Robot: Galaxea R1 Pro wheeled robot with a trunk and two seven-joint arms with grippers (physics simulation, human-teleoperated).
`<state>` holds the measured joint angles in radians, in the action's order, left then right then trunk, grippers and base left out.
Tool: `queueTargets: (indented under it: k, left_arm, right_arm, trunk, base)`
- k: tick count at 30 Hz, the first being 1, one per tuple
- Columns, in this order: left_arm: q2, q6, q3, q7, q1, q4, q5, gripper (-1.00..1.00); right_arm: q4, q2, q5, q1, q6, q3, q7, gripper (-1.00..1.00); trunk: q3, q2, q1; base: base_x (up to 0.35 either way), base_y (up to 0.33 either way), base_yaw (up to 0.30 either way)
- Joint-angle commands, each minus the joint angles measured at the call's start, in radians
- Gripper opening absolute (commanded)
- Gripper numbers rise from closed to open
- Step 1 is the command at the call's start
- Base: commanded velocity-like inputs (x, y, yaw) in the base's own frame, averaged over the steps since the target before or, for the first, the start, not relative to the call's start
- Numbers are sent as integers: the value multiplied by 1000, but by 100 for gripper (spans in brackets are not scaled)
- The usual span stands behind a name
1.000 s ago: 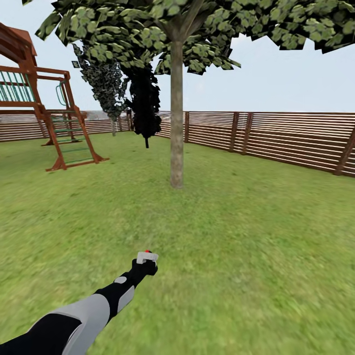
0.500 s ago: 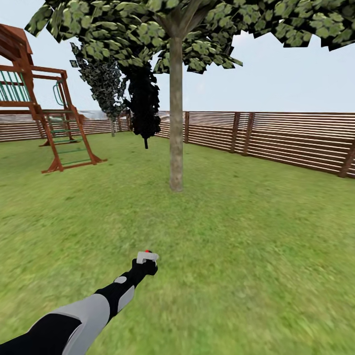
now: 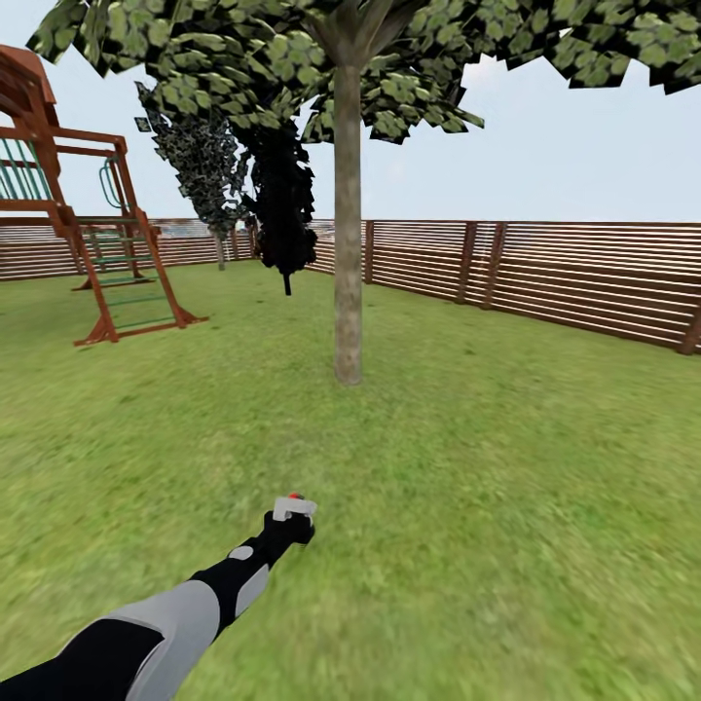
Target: In the garden, pick up the pesticide atomizer on the floor and spray pesticide onto both trees until each tree trunk is fully covered.
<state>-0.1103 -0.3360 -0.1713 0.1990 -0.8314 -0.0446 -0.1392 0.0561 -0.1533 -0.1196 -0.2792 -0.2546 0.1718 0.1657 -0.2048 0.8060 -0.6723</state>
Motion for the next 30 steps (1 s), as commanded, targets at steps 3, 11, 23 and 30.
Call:
queueTargets:
  k: [3,11,23,30]
  left_arm:
    - [-4,0,1,-4,0,0,1,-100]
    - [-14,0,2,-4,0,1,1,-100]
    - [-16,0,3,-5,0,2,3,-100]
    - [-16,0,5,-5,0,2,2,-100]
  right_arm:
    - [-1,0,1,0,-1,1,0,100]
    - [-1,3,4,0,-3,6,1,100]
    - [-1,1,5,0,-3,6,2,100]
    - [-1,2,5,0,-3,6,2,100]
  trunk:
    - [0,0,0]
    - [0,0,0]
    - [0,0,0]
    - [0,0,0]
  base:
    - [350,0,0]
    - [350,0,0]
    - [350,0,0]
    - [350,0,0]
